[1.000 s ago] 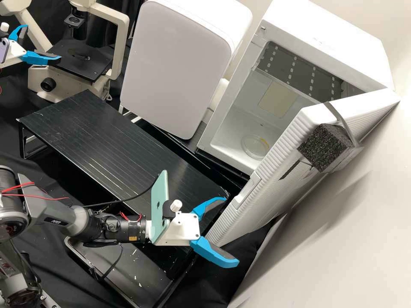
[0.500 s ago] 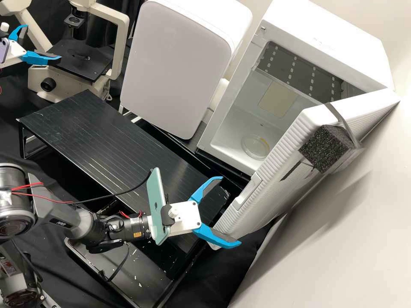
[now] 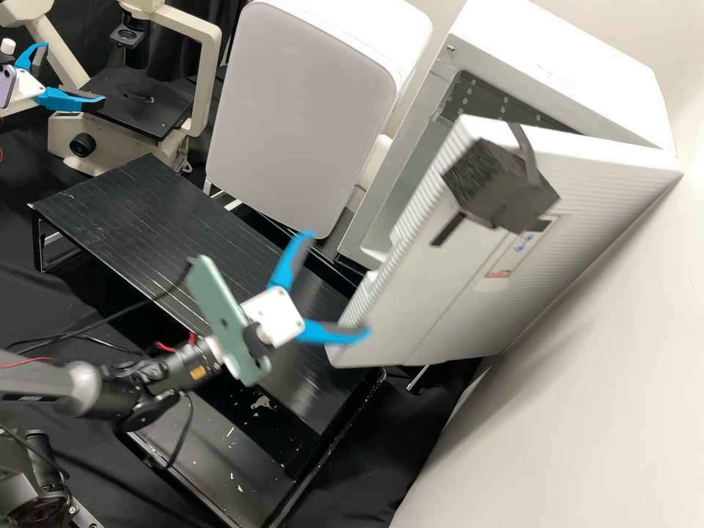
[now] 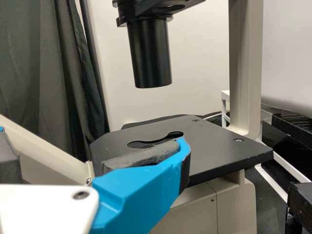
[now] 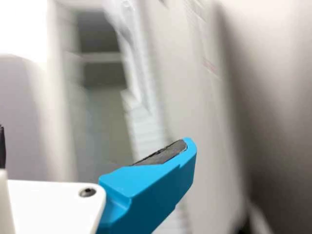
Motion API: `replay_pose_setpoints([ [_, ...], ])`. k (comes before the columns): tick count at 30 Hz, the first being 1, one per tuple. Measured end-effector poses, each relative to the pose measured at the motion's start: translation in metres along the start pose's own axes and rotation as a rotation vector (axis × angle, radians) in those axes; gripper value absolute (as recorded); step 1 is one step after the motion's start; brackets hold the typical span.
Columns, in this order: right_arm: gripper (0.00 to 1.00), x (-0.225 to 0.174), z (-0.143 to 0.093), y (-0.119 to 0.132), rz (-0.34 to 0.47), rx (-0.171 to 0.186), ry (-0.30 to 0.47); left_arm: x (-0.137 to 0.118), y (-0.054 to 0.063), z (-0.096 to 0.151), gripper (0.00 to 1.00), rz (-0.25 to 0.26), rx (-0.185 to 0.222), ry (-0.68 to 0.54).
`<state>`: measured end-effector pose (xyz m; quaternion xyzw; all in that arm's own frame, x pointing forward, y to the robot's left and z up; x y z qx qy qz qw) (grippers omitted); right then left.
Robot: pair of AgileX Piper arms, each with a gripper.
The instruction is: Close the incubator door
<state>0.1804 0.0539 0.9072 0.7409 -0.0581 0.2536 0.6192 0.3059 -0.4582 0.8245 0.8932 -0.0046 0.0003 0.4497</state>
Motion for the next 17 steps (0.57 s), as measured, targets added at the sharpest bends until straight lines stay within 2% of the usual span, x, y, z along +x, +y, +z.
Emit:
replay_pose_setpoints([
  [3,1.00,-0.006,-0.020,-0.003,-0.015,0.002,0.109,0.000,0.000,0.000,1.00,0.000,0.000,0.000],
  [7,1.00,-0.009,-0.031,-0.006,-0.005,-0.029,0.149,0.000,0.000,0.000,1.00,0.000,0.000,0.000],
  [9,1.00,-0.009,-0.032,-0.008,0.013,-0.052,0.140,0.000,0.000,0.000,1.00,0.000,0.000,0.000],
  [12,1.00,-0.011,-0.031,-0.015,0.012,-0.057,0.112,0.000,0.000,0.000,1.00,0.000,0.000,0.000],
  [14,1.00,-0.011,-0.028,-0.019,-0.010,-0.056,0.102,0.000,0.000,0.000,1.00,0.000,0.000,0.000],
  [17,1.00,-0.010,-0.024,-0.024,-0.040,-0.031,0.094,0.000,0.000,0.000,1.00,0.000,0.000,0.000],
])
